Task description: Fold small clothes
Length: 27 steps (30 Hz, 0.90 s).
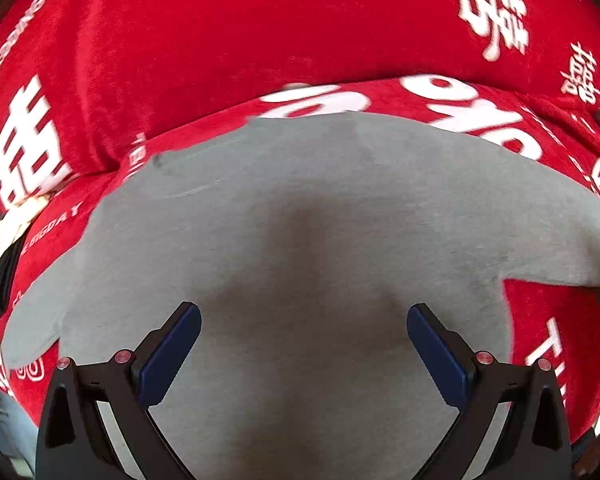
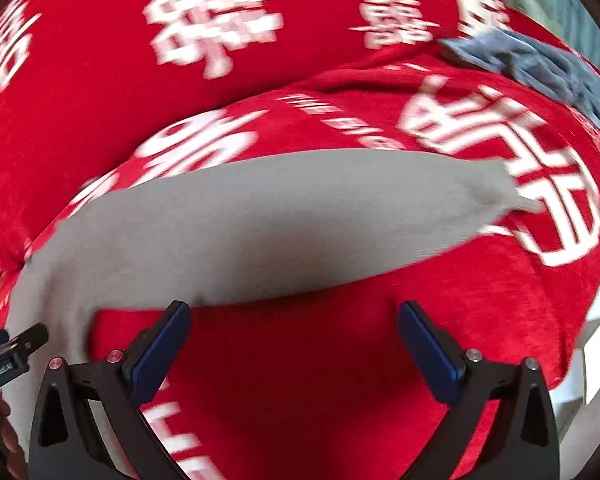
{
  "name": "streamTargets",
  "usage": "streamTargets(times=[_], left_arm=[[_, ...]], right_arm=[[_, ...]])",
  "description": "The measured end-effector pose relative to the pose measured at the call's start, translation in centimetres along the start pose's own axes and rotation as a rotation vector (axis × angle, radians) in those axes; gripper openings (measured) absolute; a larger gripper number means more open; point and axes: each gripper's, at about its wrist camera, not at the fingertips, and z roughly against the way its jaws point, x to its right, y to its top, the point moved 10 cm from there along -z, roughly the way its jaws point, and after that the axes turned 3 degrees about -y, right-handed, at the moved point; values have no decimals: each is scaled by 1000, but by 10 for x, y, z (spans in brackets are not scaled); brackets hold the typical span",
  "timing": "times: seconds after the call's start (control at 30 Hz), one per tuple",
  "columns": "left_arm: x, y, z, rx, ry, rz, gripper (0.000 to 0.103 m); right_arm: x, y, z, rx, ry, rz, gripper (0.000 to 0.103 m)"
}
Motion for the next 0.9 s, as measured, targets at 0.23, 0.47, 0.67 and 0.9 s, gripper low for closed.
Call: streamTargets(times=[0.23,0.47,0.67,0.9], left_arm=[[51,13,-15,-17,-5,-66,103],[63,36,-26,-20,5,-38,103],[49,68,-26,11,2,33,103],[39,74,-61,-64,34,91,103]], right_arm=[[94,20,-21,21,-48,-189,102],[89,61,-50,69,39,-191,78],[90,86,-54,86,85,-179,14],[100,78,-64,76,105,-188,14]])
